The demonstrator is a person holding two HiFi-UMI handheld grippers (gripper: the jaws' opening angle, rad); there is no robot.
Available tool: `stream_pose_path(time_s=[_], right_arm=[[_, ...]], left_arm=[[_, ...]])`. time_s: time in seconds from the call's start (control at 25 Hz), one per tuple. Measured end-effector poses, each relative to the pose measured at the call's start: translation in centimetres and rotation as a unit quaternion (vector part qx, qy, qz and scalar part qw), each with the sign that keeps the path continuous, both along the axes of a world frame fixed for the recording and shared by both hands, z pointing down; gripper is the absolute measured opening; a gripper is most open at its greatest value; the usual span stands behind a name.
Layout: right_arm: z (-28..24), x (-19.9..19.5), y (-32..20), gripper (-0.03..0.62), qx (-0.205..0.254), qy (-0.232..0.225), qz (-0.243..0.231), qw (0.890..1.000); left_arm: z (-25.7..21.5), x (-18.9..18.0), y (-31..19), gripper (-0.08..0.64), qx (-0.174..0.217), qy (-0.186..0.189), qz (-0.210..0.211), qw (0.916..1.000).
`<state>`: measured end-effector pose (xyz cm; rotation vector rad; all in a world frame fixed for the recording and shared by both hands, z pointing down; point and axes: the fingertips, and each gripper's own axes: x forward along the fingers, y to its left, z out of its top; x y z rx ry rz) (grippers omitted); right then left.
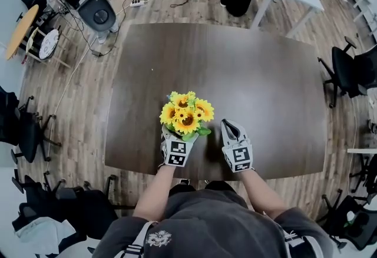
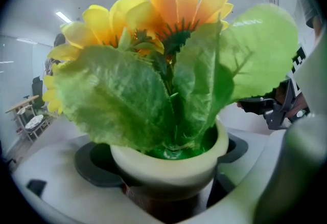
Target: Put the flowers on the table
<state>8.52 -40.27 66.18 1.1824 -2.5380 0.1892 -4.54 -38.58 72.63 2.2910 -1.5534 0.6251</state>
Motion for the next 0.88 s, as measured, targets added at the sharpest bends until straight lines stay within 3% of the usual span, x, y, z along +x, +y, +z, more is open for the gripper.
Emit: stream_pose_path(time_s=[0.56,0.88], right_arm=[[0.5,0.7,1.3,0.026,-0.008,-0.005,0.001,1.000],[0.4,1.7,1.7,0.026,-0.008,-0.003,-0.002,1.000]], left_arm=[[2.8,0.0,0.3,0.545,-0.046,-0.030,-0.018,0.9983],[3.6,0.6,0.1,0.545,-0.057,0.000,-0.023,0.9981]])
